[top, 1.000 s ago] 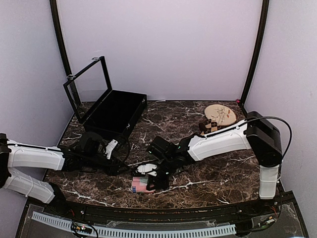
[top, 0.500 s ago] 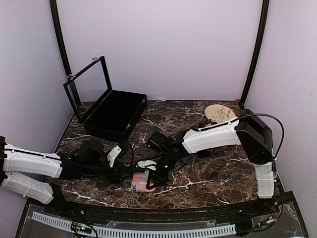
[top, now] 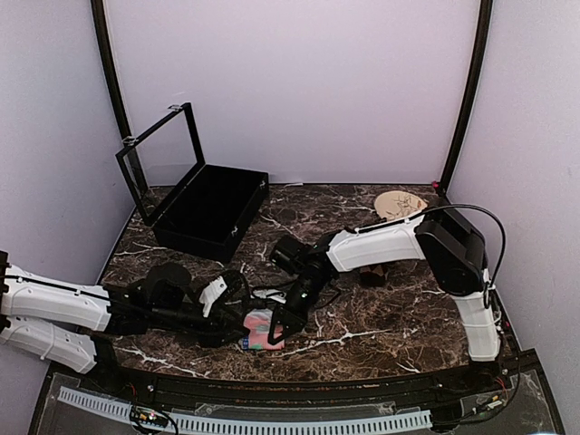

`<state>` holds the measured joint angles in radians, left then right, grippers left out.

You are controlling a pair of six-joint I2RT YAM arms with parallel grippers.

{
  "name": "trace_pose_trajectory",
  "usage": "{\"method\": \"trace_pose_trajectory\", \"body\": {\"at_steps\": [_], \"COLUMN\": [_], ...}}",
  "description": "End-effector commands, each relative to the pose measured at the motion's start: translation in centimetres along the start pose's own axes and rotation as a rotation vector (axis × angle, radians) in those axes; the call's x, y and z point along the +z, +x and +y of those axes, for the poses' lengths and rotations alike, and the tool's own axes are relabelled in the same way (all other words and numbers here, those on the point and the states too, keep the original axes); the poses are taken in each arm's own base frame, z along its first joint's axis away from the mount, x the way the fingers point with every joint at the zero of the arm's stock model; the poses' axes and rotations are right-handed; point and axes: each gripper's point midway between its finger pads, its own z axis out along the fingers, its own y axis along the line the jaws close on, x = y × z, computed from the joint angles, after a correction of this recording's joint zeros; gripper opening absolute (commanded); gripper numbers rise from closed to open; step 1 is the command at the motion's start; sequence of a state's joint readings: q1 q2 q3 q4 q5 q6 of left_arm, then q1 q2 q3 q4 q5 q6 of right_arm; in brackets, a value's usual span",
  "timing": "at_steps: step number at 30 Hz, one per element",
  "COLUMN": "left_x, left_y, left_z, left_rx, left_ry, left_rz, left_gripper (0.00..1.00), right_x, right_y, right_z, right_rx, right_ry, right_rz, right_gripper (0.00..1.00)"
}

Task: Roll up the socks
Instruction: Roll the sock at the center of the board.

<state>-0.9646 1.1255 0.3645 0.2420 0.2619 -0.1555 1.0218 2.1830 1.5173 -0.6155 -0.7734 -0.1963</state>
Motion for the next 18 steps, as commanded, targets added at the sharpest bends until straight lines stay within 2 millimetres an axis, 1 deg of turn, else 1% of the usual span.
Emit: {"method": "trace_pose_trajectory", "body": {"at_steps": [1,9,15,18], "left_x": [0.6,1.9,2.7,3.2], "left_y": [0.0,0.7,1.2,1.3], "left_z": [-0.9,-1.7,-1.2,-1.3], "left_rx": [0.087,0.155,0.194,0.214], "left_ry": [0.001,0.011,-0.016,-0.004], "left_rz": [0.049,0.123,0.166,0.185], "left_gripper": [0.48,0.48,0.48,0.49], "right_x": [0.2,-0.1,-0.3,-0.3], "right_y": [0.9,1.2,1.1,1.2], "right_z": [-0.1,-0.4,-0.1,-0.1], "right_rx": [0.089,0.126,0.133,0.134], "right_ry": [-0.074,-0.101,-0.114,-0.117], "right_rz": [0.039,0.050,0.058,0.071], "right_gripper": [0.00,0.00,0.00,0.00]}}
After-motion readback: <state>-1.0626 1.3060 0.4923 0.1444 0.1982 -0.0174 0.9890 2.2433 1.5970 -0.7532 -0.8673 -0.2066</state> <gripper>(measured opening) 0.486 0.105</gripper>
